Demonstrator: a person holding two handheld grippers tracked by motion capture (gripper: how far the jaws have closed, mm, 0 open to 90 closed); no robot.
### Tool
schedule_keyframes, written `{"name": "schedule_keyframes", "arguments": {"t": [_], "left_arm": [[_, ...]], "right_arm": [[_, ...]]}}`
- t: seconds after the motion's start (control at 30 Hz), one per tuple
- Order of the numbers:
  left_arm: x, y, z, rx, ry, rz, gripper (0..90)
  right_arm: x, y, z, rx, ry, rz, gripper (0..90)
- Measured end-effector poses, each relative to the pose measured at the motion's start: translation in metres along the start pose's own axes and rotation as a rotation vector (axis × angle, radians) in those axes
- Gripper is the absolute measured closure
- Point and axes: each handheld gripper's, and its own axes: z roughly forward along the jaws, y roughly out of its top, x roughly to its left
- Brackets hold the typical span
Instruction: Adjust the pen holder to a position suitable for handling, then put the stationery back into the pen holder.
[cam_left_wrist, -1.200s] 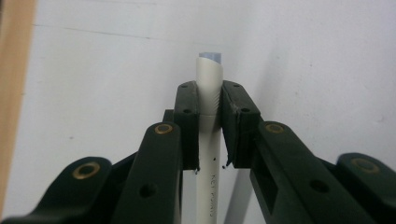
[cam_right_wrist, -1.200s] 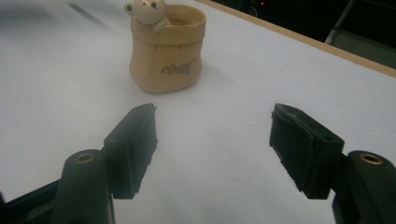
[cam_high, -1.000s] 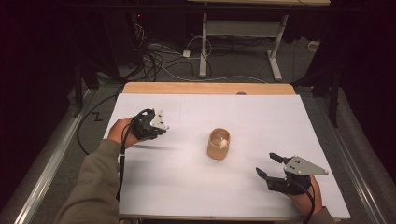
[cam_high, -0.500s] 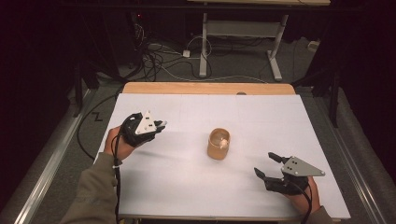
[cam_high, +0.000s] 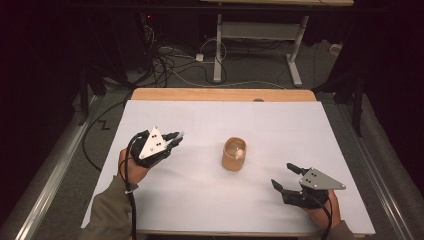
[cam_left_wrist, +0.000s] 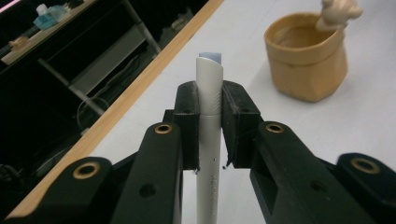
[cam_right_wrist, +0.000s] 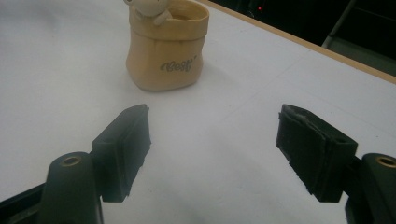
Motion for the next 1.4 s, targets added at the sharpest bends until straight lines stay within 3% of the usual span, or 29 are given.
{"name": "schedule_keyframes", "arguments": {"t": [0.3, 0.47, 0.73, 1.1, 1.23, 1.4], "left_arm": [[-0.007, -0.001, 0.007, -0.087, -0.038, -0.068, 75.3], [-0.008, -0.002, 0.008, -0.155, -0.07, -0.136, 75.3], [-0.01, 0.006, 0.012, -0.23, -0.066, -0.186, 75.3], [-0.012, 0.034, 0.022, -0.35, -0.087, -0.221, 75.3], [-0.011, 0.047, 0.027, -0.413, -0.114, -0.248, 75.3], [-0.012, 0.061, 0.038, -0.452, -0.149, -0.266, 75.3]], "right_arm": [[0.0, -0.001, 0.002, -0.005, -0.012, -0.005, 26.3], [-0.001, -0.001, 0.001, -0.012, -0.015, 0.005, 26.3], [-0.001, -0.002, 0.002, -0.012, -0.014, 0.0, 25.6], [0.0, -0.002, 0.001, -0.019, -0.02, -0.005, 25.6], [0.001, -0.002, 0.0, -0.022, -0.024, -0.012, 25.5], [0.001, -0.002, -0.001, -0.026, -0.027, -0.013, 25.6]]}}
